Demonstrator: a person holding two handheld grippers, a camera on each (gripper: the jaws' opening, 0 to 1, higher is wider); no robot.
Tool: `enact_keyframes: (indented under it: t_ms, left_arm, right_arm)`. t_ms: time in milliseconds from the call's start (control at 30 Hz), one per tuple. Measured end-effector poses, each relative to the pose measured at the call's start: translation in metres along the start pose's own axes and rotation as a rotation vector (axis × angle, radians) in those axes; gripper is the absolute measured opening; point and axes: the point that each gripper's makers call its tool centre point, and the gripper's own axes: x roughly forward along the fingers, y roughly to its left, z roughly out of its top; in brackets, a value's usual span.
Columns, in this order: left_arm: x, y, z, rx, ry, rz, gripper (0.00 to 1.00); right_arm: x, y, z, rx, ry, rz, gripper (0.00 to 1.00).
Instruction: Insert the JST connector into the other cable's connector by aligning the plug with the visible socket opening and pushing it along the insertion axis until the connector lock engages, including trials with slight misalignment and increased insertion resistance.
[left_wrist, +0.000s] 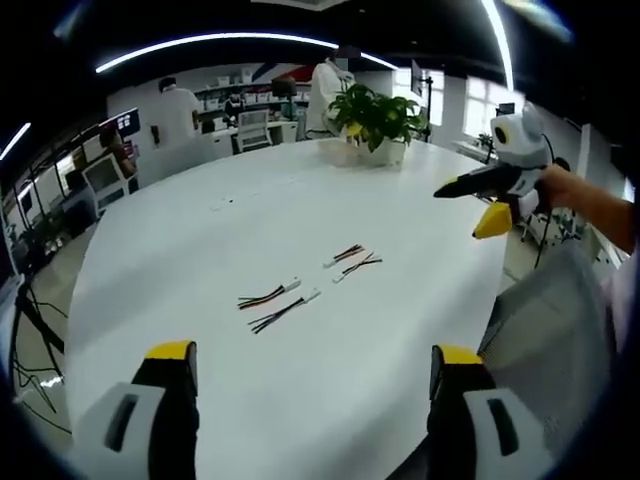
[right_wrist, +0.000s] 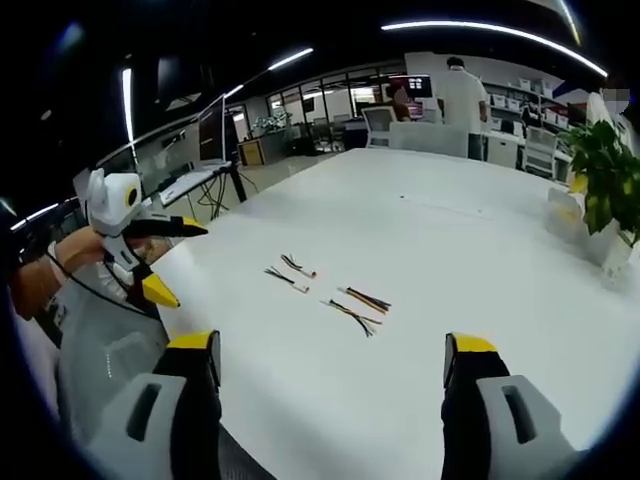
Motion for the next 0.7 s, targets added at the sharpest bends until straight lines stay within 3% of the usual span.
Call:
enact_keyframes:
  t_ms: [333, 700]
  left_arm:
    - [0.003, 0.003, 0.004, 0.03, 0.009, 0.003, 0.95]
    - [0.013, 0.003, 0.001, 0.024, 0.027, 0.004, 0.93]
  right_arm:
    - [0.002, -0.006, 0.008, -0.009, -0.014, -0.008, 0.9]
    - [0.007, -0.015, 0.005, -0.003, -0.008, -0.015, 0.9]
